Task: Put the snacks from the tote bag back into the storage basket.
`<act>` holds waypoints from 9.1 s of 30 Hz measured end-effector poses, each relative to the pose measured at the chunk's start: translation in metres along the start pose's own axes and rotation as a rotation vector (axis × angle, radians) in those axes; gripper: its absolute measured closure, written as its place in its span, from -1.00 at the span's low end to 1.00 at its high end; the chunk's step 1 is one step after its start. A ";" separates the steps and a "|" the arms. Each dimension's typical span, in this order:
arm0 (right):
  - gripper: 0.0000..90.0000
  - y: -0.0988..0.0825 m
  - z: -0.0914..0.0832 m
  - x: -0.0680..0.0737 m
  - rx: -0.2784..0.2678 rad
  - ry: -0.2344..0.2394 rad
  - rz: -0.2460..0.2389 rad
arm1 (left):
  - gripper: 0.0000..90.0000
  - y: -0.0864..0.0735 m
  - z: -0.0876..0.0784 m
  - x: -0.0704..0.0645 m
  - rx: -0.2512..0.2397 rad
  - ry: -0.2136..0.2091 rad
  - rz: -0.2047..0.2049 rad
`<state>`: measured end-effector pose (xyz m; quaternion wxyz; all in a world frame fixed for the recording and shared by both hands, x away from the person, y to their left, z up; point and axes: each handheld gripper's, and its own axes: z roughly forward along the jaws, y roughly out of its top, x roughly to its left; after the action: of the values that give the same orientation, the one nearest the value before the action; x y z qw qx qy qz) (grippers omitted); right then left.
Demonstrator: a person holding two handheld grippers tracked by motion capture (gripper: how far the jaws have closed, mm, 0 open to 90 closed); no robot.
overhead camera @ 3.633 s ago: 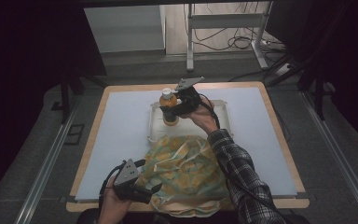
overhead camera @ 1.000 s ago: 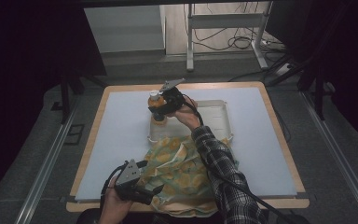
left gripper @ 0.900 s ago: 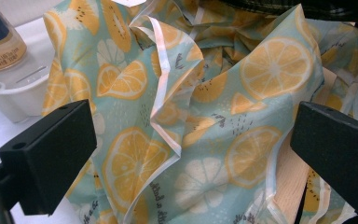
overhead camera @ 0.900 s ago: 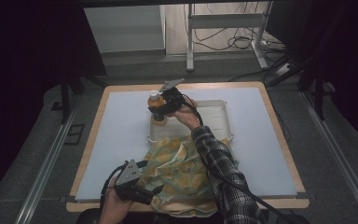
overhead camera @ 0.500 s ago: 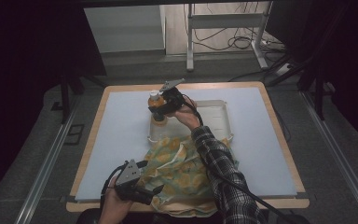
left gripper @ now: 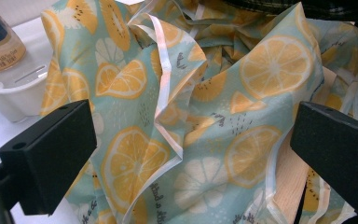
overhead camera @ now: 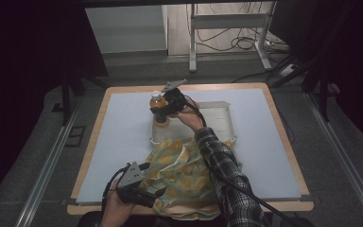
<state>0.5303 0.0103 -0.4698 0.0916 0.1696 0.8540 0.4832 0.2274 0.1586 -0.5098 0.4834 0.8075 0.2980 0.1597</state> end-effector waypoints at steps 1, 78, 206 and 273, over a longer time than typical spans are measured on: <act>-0.37 0.000 0.000 0.000 0.002 0.000 -0.002 | -0.99 0.000 0.000 0.000 0.000 -0.001 0.000; -0.90 0.015 -0.027 0.013 0.106 0.028 -0.010 | -1.00 0.000 -0.003 0.003 -0.013 0.011 -0.039; -0.91 -0.034 -0.137 0.070 0.072 0.022 -0.034 | -1.00 -0.003 -0.005 0.010 -0.054 -0.002 -0.098; -0.91 -0.078 -0.192 0.086 0.068 -0.062 -0.007 | -0.99 -0.003 -0.004 0.009 -0.048 0.001 -0.091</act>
<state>0.3730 -0.1469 -0.4366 0.1141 0.1846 0.8672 0.4483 0.2307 0.1681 -0.5108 0.5094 0.7811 0.3308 0.1451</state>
